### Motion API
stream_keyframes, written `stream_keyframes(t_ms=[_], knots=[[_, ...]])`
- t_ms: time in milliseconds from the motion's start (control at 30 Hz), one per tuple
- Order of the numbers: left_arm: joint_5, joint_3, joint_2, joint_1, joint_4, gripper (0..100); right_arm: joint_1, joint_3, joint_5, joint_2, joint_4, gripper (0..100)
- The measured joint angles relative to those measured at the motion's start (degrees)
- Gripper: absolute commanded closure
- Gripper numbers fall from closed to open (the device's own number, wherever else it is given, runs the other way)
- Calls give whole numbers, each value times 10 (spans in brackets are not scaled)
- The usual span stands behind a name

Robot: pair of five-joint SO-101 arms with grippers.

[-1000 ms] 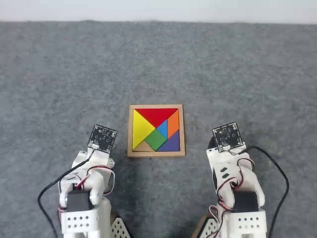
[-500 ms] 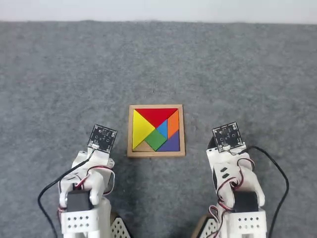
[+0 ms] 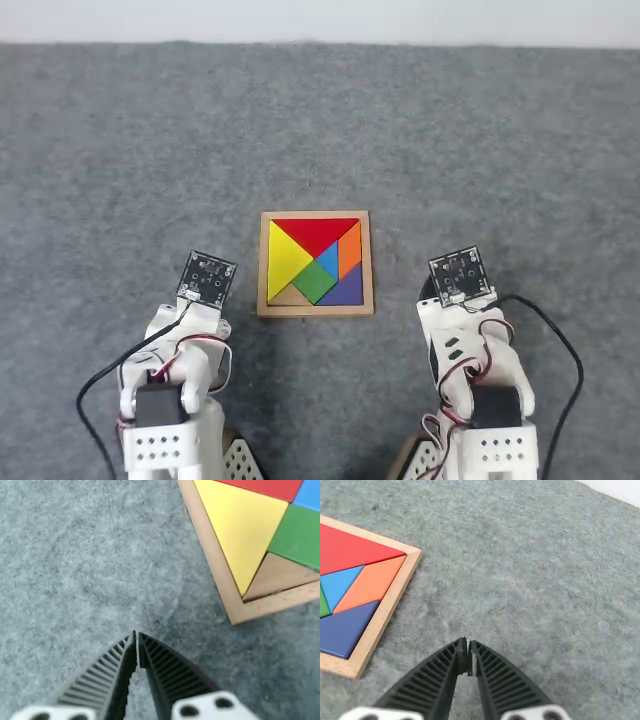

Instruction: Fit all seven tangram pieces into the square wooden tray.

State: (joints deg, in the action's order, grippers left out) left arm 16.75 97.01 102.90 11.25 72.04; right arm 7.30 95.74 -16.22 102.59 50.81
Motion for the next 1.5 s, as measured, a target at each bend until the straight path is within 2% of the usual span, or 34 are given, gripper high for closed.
stream_keyframes(t_ms=[500,633,800,1067,1300,1500], knots=[[0,0,0,0,0,987,-4,0,0,1,15,992],[0,0,0,0,0,987,-2,0,0,1,83,992],[0,0,0,0,0,987,-2,0,0,1,217,992],[0,0,0,-3,0,987,-2,0,0,1,231,992],[1,0,0,-149,0,987,-2,0,0,1,231,992],[1,0,0,-194,0,987,-2,0,0,1,231,992]])
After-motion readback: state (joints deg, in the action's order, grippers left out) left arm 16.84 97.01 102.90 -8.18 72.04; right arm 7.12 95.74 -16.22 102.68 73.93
